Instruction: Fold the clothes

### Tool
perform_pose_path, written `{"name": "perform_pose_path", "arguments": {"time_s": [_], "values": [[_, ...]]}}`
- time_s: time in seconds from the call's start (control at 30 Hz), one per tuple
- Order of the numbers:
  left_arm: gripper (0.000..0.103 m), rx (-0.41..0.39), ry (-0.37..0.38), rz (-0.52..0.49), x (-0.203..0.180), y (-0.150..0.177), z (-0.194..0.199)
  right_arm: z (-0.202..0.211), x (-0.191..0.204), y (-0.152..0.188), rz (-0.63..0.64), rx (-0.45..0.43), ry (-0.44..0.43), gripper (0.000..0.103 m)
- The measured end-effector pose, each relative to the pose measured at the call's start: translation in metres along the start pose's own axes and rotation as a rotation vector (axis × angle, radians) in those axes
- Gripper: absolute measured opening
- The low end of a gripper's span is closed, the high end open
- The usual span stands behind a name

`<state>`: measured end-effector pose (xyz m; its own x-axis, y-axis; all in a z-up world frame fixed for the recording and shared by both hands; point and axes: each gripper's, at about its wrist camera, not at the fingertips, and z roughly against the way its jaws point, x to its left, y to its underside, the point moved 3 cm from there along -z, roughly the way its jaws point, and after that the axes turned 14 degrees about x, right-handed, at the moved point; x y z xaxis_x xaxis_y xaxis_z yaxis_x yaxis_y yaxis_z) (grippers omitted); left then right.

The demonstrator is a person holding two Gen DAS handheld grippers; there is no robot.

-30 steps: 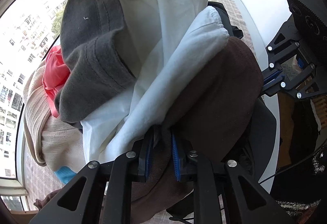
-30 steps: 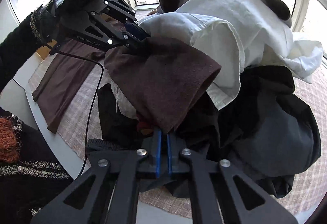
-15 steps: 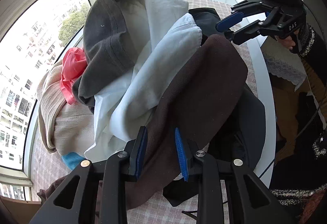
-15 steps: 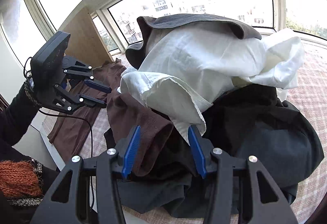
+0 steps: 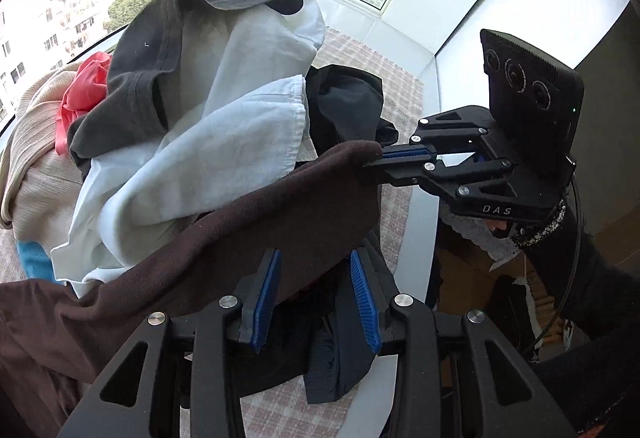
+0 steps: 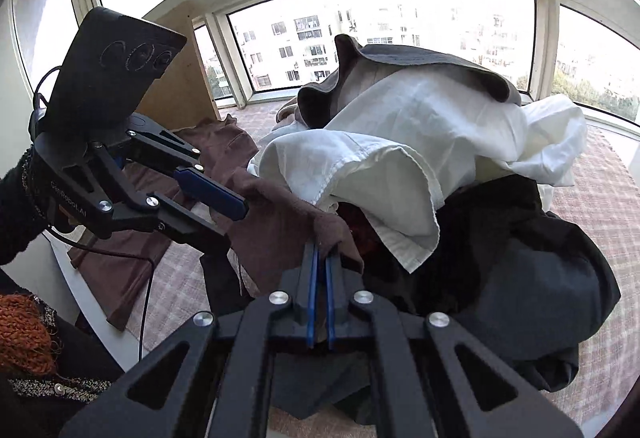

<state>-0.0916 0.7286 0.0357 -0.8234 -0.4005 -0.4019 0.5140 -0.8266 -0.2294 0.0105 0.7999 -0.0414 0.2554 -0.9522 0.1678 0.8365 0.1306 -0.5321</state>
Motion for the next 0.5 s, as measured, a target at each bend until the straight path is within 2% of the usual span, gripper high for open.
{"name": "perform_pose_path", "arguments": {"time_s": [0.13,0.23,0.33,0.4,0.5], "values": [[0.037,-0.010,0.100,0.102,-0.010,-0.007,0.008,-0.002,0.026,0.012,0.045,-0.009,0.065,0.004],[0.037,-0.030,0.096,0.145,-0.044,0.008,0.006,-0.001,0.036,0.022,0.060,-0.016,0.094,0.004],[0.039,-0.016,0.090,0.234,-0.036,0.004,0.006,-0.005,0.043,0.023,0.068,-0.020,0.131,0.004],[0.041,0.002,0.092,0.297,-0.027,0.000,-0.001,-0.008,0.044,0.023,0.078,-0.023,0.182,0.004],[0.042,0.041,0.090,0.354,-0.028,-0.007,-0.021,-0.005,0.043,0.021,0.097,-0.039,0.209,0.004]]}}
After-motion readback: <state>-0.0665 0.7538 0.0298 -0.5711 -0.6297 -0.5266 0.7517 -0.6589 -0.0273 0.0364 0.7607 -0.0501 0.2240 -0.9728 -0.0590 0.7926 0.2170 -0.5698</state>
